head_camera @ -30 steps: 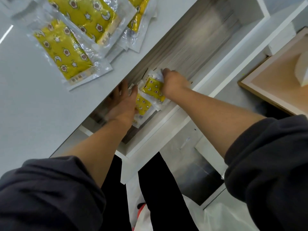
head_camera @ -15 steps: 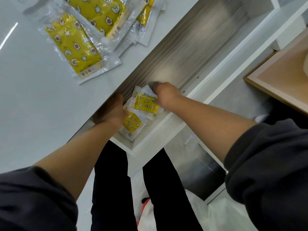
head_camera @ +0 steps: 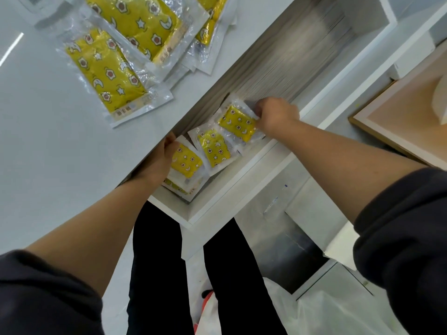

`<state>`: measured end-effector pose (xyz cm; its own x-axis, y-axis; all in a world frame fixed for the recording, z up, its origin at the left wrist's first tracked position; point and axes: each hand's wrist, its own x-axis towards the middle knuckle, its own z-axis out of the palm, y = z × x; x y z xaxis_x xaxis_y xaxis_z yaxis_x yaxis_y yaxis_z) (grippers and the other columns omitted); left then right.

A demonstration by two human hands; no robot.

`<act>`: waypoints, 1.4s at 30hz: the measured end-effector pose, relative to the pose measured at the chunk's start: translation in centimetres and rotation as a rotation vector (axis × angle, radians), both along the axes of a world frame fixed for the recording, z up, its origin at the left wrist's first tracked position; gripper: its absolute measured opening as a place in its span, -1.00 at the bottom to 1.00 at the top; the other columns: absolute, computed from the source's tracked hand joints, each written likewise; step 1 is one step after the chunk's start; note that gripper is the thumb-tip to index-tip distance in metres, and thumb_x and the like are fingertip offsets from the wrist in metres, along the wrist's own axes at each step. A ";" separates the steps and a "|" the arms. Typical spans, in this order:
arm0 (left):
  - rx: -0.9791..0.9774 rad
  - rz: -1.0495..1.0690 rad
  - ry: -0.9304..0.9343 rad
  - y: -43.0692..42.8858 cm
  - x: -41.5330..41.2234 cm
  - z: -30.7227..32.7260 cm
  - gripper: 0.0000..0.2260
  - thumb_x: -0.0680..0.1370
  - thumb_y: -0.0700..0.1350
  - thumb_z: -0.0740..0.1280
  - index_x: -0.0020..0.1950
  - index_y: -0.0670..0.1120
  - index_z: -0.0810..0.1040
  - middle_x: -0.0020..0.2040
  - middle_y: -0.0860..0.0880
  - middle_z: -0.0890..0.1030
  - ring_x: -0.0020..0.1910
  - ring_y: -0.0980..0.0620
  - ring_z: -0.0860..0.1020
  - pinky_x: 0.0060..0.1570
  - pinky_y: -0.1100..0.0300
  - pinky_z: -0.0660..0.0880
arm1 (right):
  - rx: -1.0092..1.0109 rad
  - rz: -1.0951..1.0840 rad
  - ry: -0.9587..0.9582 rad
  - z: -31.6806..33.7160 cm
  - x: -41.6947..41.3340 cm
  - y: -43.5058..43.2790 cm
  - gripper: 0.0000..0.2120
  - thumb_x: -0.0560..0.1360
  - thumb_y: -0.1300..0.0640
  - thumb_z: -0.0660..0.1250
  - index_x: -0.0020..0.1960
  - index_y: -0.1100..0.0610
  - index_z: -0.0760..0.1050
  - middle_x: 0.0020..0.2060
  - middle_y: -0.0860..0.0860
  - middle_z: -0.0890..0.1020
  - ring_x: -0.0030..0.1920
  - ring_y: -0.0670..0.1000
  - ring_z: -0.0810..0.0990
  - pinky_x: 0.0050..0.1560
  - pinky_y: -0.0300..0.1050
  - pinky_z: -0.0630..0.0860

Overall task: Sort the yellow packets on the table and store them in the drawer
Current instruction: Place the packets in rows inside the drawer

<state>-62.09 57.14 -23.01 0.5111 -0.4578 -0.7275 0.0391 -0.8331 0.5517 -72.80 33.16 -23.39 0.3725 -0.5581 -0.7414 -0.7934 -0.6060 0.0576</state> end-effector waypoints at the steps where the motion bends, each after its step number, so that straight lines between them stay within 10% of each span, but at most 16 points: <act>1: -0.004 0.030 0.023 0.0 0.0 -0.1 -0.96 0.63 -0.10 0.20 -0.02 -0.02 0.37 -0.07 -0.01 0.49 -0.10 0.06 0.44 0.02 0.12 0.34 | -0.027 -0.018 0.004 0.0 0.1 -0.3 -0.76 0.44 0.28 0.25 0.02 0.06 0.58 -0.12 0.02 0.55 0.09 0.13 0.56 0.10 -0.03 0.35; 8: -0.014 0.095 0.063 -1.3 0.0 -0.9 -0.96 0.64 -0.11 0.17 0.02 0.02 0.39 0.03 -0.06 0.53 0.05 -0.02 0.48 0.16 0.05 0.38 | -0.045 0.105 0.120 -0.1 0.7 1.1 -0.71 0.44 0.27 0.25 0.13 0.07 0.48 -0.11 0.03 0.52 0.07 0.11 0.50 0.19 0.02 0.31; 11: -0.041 0.058 0.068 -1.6 -0.1 -0.7 -0.94 0.65 -0.13 0.14 0.05 0.00 0.39 -0.01 0.00 0.49 -0.01 0.02 0.45 0.02 0.14 0.36 | -0.176 0.115 -0.122 0.3 0.7 1.7 -0.64 0.44 0.21 0.30 0.24 0.16 0.41 0.13 0.14 0.51 0.16 0.17 0.48 0.09 0.01 0.35; 17: -0.030 0.176 0.107 -5.3 -1.1 -0.3 -0.96 0.64 -0.05 0.15 0.02 0.04 0.38 0.00 0.01 0.53 -0.06 0.01 0.47 0.02 0.10 0.39 | 0.772 -0.260 -0.164 1.9 2.0 3.3 -0.76 0.55 -0.05 0.30 0.02 0.12 0.54 -0.19 -0.01 0.57 -0.16 0.00 0.55 -0.09 -0.09 0.54; 20: 0.000 0.187 0.062 -7.0 -1.3 -0.3 -0.84 0.64 -0.02 0.13 0.14 0.01 0.46 0.11 -0.04 0.56 0.04 -0.03 0.51 0.10 0.06 0.45 | 0.562 -0.041 -0.144 0.8 1.8 1.8 -0.82 0.51 0.10 0.36 0.07 0.16 0.54 -0.15 -0.01 0.51 -0.09 -0.01 0.47 -0.14 -0.18 0.41; 24: 0.137 -0.338 -0.269 -6.1 -1.6 -1.3 -0.74 0.63 -0.05 0.19 0.31 -0.03 0.40 0.28 -0.11 0.43 0.21 -0.15 0.45 0.03 0.03 0.43 | 0.374 -0.173 -0.280 0.0 1.4 -1.8 -0.79 0.50 0.24 0.35 0.11 0.28 0.54 -0.08 0.03 0.51 -0.03 -0.03 0.46 -0.06 -0.18 0.40; 30: 0.383 -0.442 -0.354 -7.6 -2.2 -1.7 -0.39 0.49 0.15 0.37 0.39 -0.15 0.29 0.35 -0.18 0.42 0.32 -0.19 0.41 0.14 -0.02 0.37 | 0.089 -0.302 -0.280 -1.3 1.0 -5.9 -0.88 0.49 0.29 0.22 -0.11 0.10 0.45 -0.14 0.05 0.49 -0.12 0.05 0.46 -0.18 -0.16 0.33; 42: 0.291 -0.744 -0.397 -3.5 -1.1 -1.9 -0.87 0.57 -0.08 0.32 0.00 -0.14 0.52 0.07 -0.13 0.52 0.14 -0.11 0.48 0.02 0.11 0.37 | -0.214 0.148 -0.318 -0.4 0.6 -3.1 -0.45 0.46 0.28 0.31 0.42 0.16 0.28 0.38 0.20 0.33 0.36 0.24 0.33 0.20 0.08 0.36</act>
